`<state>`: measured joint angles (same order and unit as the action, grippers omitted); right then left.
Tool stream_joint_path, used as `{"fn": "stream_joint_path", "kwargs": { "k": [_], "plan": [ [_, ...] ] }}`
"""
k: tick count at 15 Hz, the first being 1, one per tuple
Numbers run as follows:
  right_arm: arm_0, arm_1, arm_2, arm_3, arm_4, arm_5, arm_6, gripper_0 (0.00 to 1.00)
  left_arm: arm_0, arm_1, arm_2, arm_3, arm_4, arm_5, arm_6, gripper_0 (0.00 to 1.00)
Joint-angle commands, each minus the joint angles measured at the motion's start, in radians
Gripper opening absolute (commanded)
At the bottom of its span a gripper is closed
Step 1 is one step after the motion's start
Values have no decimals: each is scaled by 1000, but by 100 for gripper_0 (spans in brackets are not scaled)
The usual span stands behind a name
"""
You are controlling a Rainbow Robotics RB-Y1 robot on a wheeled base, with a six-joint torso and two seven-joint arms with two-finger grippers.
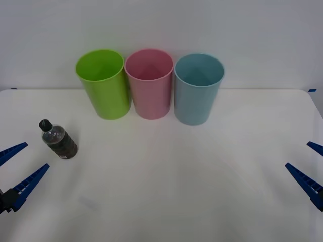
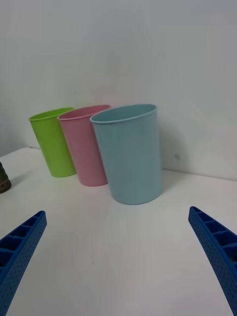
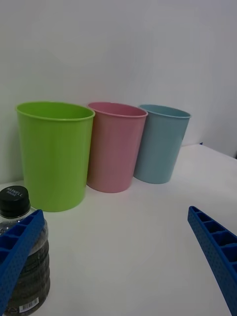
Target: Grasp the object on the table and drop it into the matching bin: aluminum can to the light blue bin, PET bottle to the pink bin.
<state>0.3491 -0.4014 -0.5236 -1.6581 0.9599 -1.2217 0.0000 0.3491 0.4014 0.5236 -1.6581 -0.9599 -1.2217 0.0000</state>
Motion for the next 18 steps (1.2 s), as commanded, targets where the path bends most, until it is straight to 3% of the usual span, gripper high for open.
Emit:
{"fn": "stream_joint_path", "kwargs": {
  "k": [1, 4, 11, 16, 18],
  "plan": [
    [0, 0, 0, 0, 0, 0, 0, 100, 0, 0, 0, 0, 0, 0, 0, 100],
    [0, 0, 0, 0, 0, 0, 0, 100, 10, -47, -14, 17, 1, -5, 0, 100],
    [0, 0, 0, 0, 0, 0, 0, 100, 73, -29, 4, 12, 53, -5, -8, 100],
    [0, 0, 0, 0, 0, 0, 0, 100, 139, -30, 42, 14, 52, 30, -52, 100],
    [0, 0, 0, 0, 0, 0, 0, 100, 156, -30, 44, 15, 38, 70, -130, 100]
  ]
}}
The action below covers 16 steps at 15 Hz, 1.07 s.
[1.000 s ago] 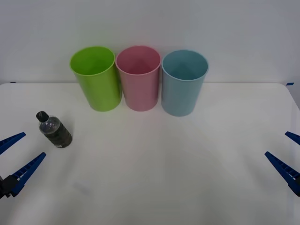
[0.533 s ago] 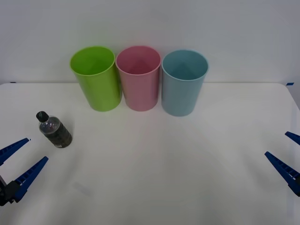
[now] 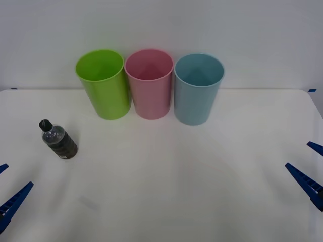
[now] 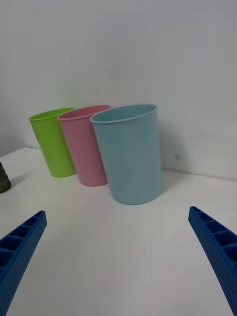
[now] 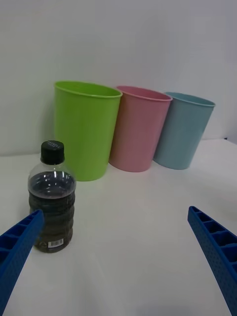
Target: Grasp the object on the table and drop it into the matching bin: aluminum can to the light blue bin, PET bottle to the pink bin.
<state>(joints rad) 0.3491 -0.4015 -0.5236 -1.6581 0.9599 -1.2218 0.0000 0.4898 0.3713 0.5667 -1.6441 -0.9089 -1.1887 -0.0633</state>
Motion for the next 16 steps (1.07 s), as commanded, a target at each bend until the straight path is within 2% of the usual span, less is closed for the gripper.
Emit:
{"fn": "stream_joint_path", "kwargs": {
  "k": [1, 3, 6, 13, 16],
  "plan": [
    [0, 0, 0, 0, 0, 0, 0, 100, 19, 0, 2, 3, -30, 50, -101, 100],
    [0, 0, 0, 0, 0, 0, 0, 100, 27, 0, -1, 9, -65, 81, -156, 100],
    [0, 0, 0, 0, 0, 0, 0, 100, 29, 0, -47, 35, -93, 192, -239, 100],
    [0, 0, 0, 0, 0, 0, 0, 100, -106, -2, -123, 198, -67, 258, -231, 100],
    [0, 0, 0, 0, 0, 0, 0, 100, -143, -2, -165, 205, -58, 339, -228, 100]
  ]
}}
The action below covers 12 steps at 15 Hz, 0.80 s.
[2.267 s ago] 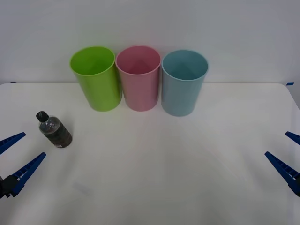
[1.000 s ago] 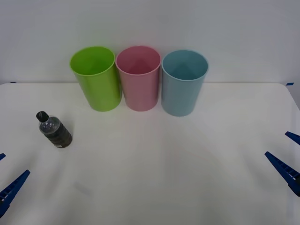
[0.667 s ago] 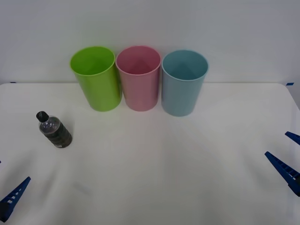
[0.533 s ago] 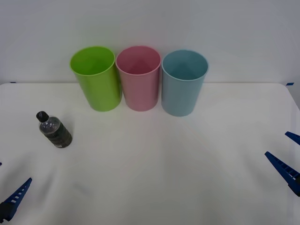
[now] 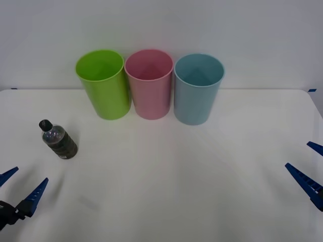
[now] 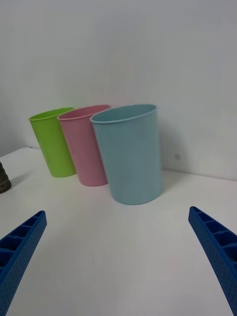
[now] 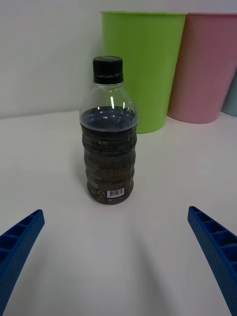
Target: Grasp the object on the table and drop it into the matching bin: aluminum can to the light blue bin, PET bottle to the pink bin.
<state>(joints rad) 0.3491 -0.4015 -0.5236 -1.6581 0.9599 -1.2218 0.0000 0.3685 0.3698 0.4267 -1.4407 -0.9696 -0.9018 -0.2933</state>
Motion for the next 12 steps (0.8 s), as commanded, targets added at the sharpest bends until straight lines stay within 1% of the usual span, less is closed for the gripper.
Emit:
{"fn": "stream_joint_path", "kwargs": {
  "k": [1, 4, 12],
  "plan": [
    [0, 0, 0, 0, 0, 0, 0, 100, -31, -2, -37, 2, 6, 75, 2, 100],
    [0, 0, 0, 0, 0, 0, 0, 100, -59, -20, -60, 2, 5, 129, 2, 100],
    [0, 0, 0, 0, 0, 0, 0, 100, -149, -20, -163, 2, 3, 313, 2, 100]
  ]
}}
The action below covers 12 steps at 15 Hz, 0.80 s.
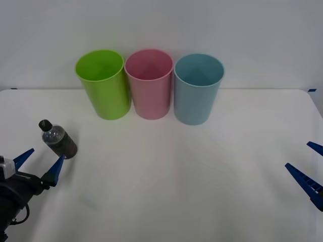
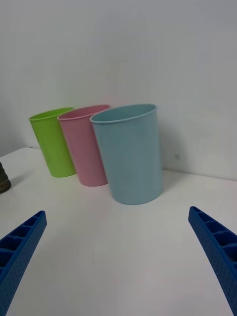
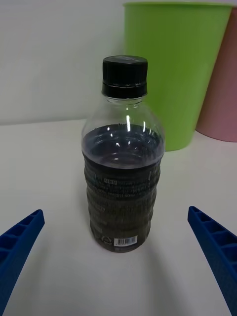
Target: Grasp the object on the table and drop it into the matching bin: aluminum can to the light blue bin, PET bottle to the pink bin.
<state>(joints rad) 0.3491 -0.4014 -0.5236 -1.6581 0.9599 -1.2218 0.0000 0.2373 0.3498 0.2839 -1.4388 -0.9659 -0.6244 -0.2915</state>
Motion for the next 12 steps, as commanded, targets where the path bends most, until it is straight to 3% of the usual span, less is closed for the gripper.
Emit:
{"fn": "stream_joint_path", "kwargs": {
  "k": [1, 12],
  "plan": [
    [0, 0, 0, 0, 0, 0, 0, 100, -32, -2, -34, 0, 0, 58, 2, 100],
    [0, 0, 0, 0, 0, 0, 0, 100, -262, -15, -46, 221, -68, 74, -8, 100]
  ]
}}
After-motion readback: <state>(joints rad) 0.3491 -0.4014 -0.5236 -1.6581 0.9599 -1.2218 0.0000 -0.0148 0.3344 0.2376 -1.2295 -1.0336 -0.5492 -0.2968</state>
